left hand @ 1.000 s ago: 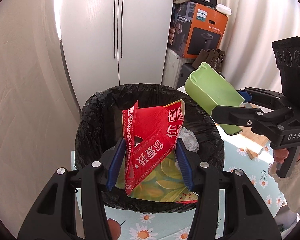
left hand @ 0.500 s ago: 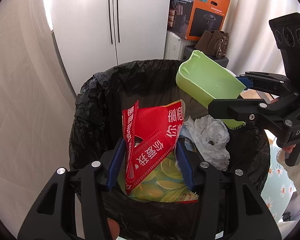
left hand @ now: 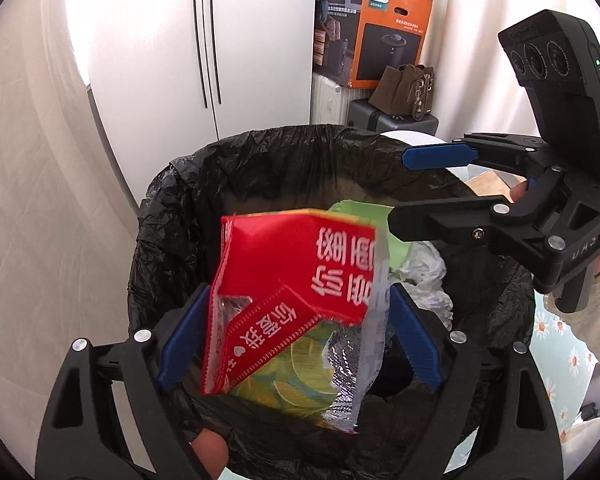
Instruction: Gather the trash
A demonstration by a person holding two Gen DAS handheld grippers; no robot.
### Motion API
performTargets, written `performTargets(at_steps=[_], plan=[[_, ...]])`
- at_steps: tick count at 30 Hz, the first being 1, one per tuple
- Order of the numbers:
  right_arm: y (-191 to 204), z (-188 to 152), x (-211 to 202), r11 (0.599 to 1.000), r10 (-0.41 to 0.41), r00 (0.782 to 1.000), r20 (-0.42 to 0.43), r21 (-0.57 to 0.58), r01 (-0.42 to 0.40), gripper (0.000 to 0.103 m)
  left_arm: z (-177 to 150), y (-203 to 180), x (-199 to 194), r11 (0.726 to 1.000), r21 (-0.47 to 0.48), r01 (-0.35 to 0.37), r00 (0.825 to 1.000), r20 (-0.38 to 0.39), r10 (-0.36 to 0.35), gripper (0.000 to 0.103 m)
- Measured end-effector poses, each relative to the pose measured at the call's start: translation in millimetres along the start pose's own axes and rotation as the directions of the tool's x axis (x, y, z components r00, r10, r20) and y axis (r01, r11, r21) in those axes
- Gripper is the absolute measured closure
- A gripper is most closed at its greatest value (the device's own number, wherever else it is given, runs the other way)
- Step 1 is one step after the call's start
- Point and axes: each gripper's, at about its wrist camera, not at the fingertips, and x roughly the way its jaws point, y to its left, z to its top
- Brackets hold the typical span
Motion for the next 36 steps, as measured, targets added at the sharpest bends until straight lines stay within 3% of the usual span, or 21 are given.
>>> performTargets(at_steps=[2, 8, 17, 25, 36], plan=[[0, -2, -12, 1.000, -0.019, 0.999, 0.048, 0.006, 0.019, 0.014, -1, -4, -6, 1.000, 0.008, -0.004, 1.000, 0.014, 0.004, 0.006], [-5, -8, -39, 0.999, -0.007, 0.994, 0.110, 0.040, 0.003, 0.010, -5, -19, -26, 0.999, 0.007, -0.033, 0.998, 0.054, 0.033, 0.006], [6, -50, -92, 0.999, -0.053, 0.994, 0.097, 0.012, 0.052, 0.009, -31, -45, -64, 0.993, -0.071, -0.094, 0.987, 0.122, 0.102, 0.006], [13, -88, -130, 0.996, -0.087, 0.993, 0.080, -0.025, 0.089, 0.008, -68, -82, -105, 0.983, -0.081, -0.166, 0.972, 0.153, 0.177, 0.006], [29, -136, -157, 0.993, -0.102, 0.994, 0.042, -0.054, 0.104, 0.008, -125, -110, -136, 0.970, -0.136, -0.199, 0.967, 0.132, 0.217, 0.006]])
